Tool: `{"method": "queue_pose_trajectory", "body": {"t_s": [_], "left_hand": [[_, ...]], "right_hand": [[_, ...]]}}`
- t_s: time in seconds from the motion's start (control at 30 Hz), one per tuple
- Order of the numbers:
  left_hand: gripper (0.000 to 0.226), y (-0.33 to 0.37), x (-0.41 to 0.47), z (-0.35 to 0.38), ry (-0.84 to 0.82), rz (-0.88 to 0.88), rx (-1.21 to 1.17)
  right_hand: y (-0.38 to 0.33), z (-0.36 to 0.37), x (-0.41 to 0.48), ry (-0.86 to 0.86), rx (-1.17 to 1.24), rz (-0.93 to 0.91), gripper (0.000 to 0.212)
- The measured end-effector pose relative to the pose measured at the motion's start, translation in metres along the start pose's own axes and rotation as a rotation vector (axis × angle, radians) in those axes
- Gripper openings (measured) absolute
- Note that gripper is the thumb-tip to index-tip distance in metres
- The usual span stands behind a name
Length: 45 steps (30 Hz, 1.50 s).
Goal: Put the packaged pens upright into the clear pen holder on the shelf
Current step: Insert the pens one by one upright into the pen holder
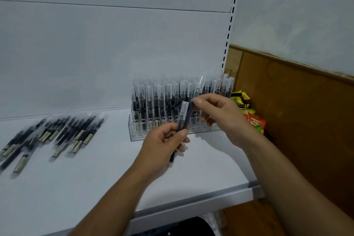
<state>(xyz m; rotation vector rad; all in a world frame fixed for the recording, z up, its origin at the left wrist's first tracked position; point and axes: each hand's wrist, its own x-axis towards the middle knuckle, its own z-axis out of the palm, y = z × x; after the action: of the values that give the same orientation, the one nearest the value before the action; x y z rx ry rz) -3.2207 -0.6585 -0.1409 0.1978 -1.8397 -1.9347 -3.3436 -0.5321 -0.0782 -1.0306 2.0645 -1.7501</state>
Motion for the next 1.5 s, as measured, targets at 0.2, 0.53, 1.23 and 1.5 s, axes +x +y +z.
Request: {"method": "queue_pose_trajectory", "body": {"t_s": [0.2,0.53,1.23,1.5], "left_hand": [[0.013,-0.001,0.000,0.000,0.010,0.009,-0.014],[0.013,-0.002,0.000,-0.001,0.015,0.004,0.004],[0.013,-0.003,0.000,-0.001,0.015,-0.006,-0.010],[0.013,-0.001,0.000,0.001,0.018,-0.005,0.021]], "right_hand": [[-0.008,-0.009,0.006,0.092,0.083,-0.045,0.010],[0.002,-0.027,0.038,0.369,-0.285,-0.156,0.010],[0.023,-0.012,0.041,0.184,-0.714,-0.025,0.012],[0.019,-0.008,0.006,0.137,-0.454,-0.104,0.013]]}}
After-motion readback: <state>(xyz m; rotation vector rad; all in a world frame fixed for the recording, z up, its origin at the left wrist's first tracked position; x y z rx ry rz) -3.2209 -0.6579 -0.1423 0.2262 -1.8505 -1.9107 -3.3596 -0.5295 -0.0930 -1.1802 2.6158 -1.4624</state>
